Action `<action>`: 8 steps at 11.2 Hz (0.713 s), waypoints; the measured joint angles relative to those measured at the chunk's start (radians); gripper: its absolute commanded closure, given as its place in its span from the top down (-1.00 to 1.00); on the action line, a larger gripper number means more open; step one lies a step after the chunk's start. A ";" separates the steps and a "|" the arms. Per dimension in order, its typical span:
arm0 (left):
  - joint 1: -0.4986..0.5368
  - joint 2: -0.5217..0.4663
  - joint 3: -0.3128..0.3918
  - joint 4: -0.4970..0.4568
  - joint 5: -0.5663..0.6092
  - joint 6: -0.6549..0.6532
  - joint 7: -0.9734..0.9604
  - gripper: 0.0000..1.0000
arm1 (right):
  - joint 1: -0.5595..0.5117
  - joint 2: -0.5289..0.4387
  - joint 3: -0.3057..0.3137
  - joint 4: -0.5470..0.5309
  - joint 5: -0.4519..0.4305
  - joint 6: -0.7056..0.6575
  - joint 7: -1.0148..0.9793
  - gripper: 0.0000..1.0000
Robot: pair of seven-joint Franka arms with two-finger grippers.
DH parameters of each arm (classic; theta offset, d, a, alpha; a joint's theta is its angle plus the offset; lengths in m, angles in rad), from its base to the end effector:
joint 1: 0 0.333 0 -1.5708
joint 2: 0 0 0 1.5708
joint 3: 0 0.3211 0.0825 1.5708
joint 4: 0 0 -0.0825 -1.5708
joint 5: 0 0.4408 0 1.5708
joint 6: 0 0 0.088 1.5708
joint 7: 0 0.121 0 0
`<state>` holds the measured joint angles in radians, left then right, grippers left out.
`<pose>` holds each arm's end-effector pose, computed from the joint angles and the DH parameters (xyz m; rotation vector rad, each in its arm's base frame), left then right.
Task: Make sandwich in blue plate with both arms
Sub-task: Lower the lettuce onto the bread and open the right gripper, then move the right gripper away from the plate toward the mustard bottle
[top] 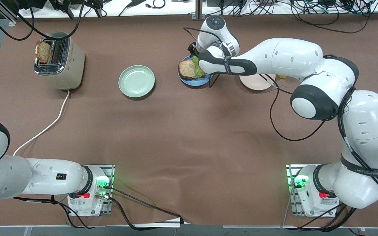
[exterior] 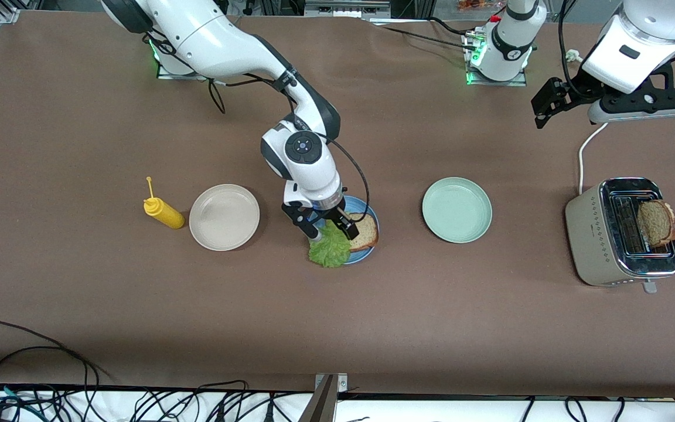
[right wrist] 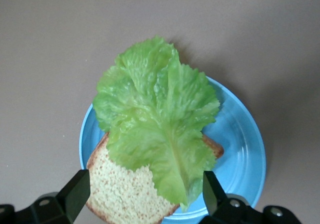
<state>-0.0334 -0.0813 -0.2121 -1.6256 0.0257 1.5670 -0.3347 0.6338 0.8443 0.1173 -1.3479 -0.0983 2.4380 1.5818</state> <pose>0.5679 -0.1440 0.6339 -3.1030 -0.1398 -0.0501 0.6114 0.5413 0.2024 -2.6662 1.1492 -0.1318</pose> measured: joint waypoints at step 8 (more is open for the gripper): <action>0.000 0.000 -0.004 0.001 0.000 0.000 -0.023 1.00 | -0.033 -0.069 -0.163 0.035 -0.004 -0.142 0.004 1.00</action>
<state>-0.0335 -0.0809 -0.2164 -1.6249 0.0257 1.5672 -0.3578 0.6010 0.7754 -0.0454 -1.3125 -0.1018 2.2957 1.5861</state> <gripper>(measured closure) 0.000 0.000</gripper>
